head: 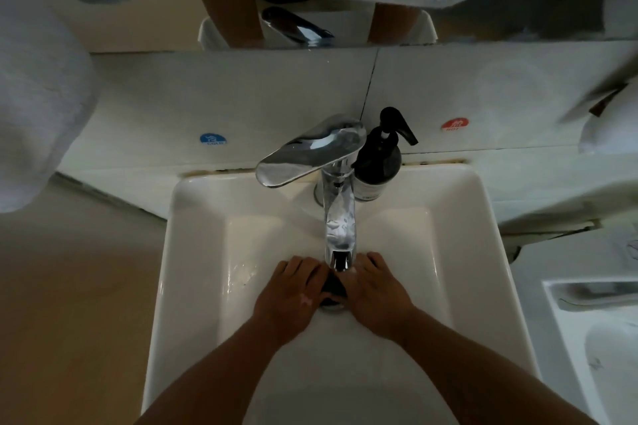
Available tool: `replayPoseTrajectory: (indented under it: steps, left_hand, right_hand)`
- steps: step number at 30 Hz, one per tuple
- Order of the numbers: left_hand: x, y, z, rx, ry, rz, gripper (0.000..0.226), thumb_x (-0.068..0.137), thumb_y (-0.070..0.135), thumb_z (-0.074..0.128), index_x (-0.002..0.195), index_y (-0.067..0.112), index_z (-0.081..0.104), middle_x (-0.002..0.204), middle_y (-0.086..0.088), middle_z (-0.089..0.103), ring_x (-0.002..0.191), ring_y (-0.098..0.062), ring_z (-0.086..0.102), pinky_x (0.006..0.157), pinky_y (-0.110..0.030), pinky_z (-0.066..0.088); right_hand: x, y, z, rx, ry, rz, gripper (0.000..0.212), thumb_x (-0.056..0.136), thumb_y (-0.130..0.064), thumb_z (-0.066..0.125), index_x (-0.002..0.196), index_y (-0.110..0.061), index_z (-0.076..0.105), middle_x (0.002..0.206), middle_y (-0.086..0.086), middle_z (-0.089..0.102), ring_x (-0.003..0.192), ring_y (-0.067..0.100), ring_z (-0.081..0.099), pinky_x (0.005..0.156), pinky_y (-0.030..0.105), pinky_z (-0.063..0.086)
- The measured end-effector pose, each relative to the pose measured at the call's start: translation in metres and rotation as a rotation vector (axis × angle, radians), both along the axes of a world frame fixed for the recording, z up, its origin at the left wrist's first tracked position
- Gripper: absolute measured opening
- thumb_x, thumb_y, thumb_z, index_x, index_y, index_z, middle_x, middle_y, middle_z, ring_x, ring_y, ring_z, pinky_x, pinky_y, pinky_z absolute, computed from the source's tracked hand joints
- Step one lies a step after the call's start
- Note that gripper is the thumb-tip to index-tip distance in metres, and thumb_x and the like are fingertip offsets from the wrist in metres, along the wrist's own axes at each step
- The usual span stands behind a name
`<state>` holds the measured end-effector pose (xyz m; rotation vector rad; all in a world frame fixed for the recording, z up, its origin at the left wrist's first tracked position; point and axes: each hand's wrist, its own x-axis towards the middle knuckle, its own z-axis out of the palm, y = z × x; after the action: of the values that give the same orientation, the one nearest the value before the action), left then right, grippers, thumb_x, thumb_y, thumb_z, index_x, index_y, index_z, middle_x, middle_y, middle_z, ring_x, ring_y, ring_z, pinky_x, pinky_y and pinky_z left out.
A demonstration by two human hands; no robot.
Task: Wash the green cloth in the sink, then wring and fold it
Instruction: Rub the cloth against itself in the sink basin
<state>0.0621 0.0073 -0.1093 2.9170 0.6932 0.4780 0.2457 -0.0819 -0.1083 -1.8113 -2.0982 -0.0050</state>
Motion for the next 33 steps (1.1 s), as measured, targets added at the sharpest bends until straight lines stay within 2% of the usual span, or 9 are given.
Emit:
replayPoseTrajectory:
  steps: [3, 7, 10, 14, 20, 22, 25, 28, 33]
  left_hand:
    - [-0.020, -0.021, -0.005, -0.086, -0.088, 0.030, 0.039, 0.099, 0.020, 0.045, 0.131, 0.008, 0.065, 0.137, -0.009, 0.045, 0.126, -0.033, 0.044, 0.107, -0.045, 0.038]
    - [-0.034, -0.032, 0.002, -0.152, 0.134, 0.080, 0.054, 0.098, 0.035, 0.048, 0.149, 0.018, 0.046, 0.159, -0.008, 0.034, 0.149, -0.037, 0.026, 0.117, -0.061, 0.020]
    - [-0.016, -0.027, 0.002, -0.141, 0.201, 0.084, 0.060, 0.098, 0.049, 0.048, 0.146, 0.013, 0.049, 0.150, -0.007, 0.046, 0.140, -0.037, 0.038, 0.114, -0.058, 0.028]
    - [-0.001, -0.018, -0.006, -0.020, 0.102, 0.069, 0.046, 0.093, 0.043, 0.053, 0.124, 0.012, 0.065, 0.122, -0.005, 0.049, 0.107, -0.032, 0.048, 0.096, -0.047, 0.036]
    - [0.016, 0.011, 0.007, 0.094, 0.005, -0.001, 0.033, 0.093, 0.042, 0.052, 0.082, 0.017, 0.070, 0.073, -0.003, 0.059, 0.067, -0.022, 0.039, 0.062, -0.032, 0.035]
    - [0.012, 0.006, 0.008, 0.045, -0.118, 0.021, 0.031, 0.093, 0.038, 0.057, 0.086, 0.013, 0.074, 0.084, -0.004, 0.059, 0.077, -0.021, 0.045, 0.068, -0.030, 0.039]
    - [-0.016, -0.010, -0.003, -0.117, -0.062, -0.001, 0.038, 0.096, 0.021, 0.062, 0.132, 0.010, 0.064, 0.132, -0.007, 0.054, 0.121, -0.030, 0.052, 0.100, -0.045, 0.047]
    - [-0.028, -0.025, 0.002, -0.149, 0.169, 0.075, 0.059, 0.098, 0.036, 0.052, 0.152, 0.015, 0.041, 0.154, -0.008, 0.040, 0.142, -0.034, 0.036, 0.115, -0.057, 0.030]
    - [-0.001, -0.025, -0.001, -0.086, 0.129, 0.118, 0.054, 0.095, 0.048, 0.051, 0.131, 0.009, 0.061, 0.127, -0.009, 0.057, 0.112, -0.035, 0.055, 0.094, -0.048, 0.043]
  right_hand:
    - [-0.002, -0.025, -0.003, -0.044, 0.087, 0.001, 0.032, 0.082, -0.014, 0.074, 0.111, -0.010, 0.061, 0.119, 0.012, 0.063, 0.119, 0.029, 0.056, 0.114, 0.042, 0.033]
    - [-0.019, -0.058, 0.000, -0.254, -0.058, -0.079, 0.066, 0.094, -0.046, 0.053, 0.149, -0.012, 0.041, 0.160, 0.011, 0.034, 0.150, 0.030, 0.026, 0.117, 0.058, 0.019]
    - [-0.027, -0.053, -0.006, -0.259, -0.077, -0.125, 0.062, 0.101, -0.052, 0.042, 0.149, -0.013, 0.043, 0.154, 0.007, 0.043, 0.145, 0.027, 0.037, 0.115, 0.058, 0.028]
    - [-0.018, -0.028, -0.011, -0.081, -0.070, -0.117, 0.042, 0.091, -0.039, 0.066, 0.126, -0.015, 0.059, 0.109, 0.004, 0.060, 0.100, 0.025, 0.057, 0.094, 0.045, 0.046]
    - [0.004, 0.003, -0.003, -0.068, -0.031, -0.019, 0.033, 0.092, -0.048, 0.057, 0.089, -0.015, 0.060, 0.077, 0.003, 0.057, 0.073, 0.023, 0.051, 0.075, 0.036, 0.037]
    - [0.005, 0.000, -0.001, -0.050, 0.121, -0.047, 0.027, 0.090, -0.040, 0.061, 0.086, -0.014, 0.056, 0.080, 0.003, 0.055, 0.076, 0.023, 0.052, 0.086, 0.032, 0.037]
    - [-0.007, -0.026, 0.000, -0.116, 0.169, -0.093, 0.033, 0.083, -0.019, 0.071, 0.111, -0.010, 0.055, 0.114, 0.008, 0.062, 0.114, 0.026, 0.057, 0.117, 0.042, 0.026]
    - [-0.019, -0.055, 0.000, -0.286, -0.028, -0.100, 0.064, 0.096, -0.046, 0.053, 0.147, -0.011, 0.040, 0.158, 0.010, 0.036, 0.149, 0.028, 0.029, 0.117, 0.059, 0.017]
    - [-0.023, -0.031, -0.003, -0.153, -0.090, -0.132, 0.050, 0.096, -0.046, 0.056, 0.133, -0.012, 0.056, 0.123, 0.007, 0.059, 0.114, 0.028, 0.056, 0.100, 0.051, 0.044]
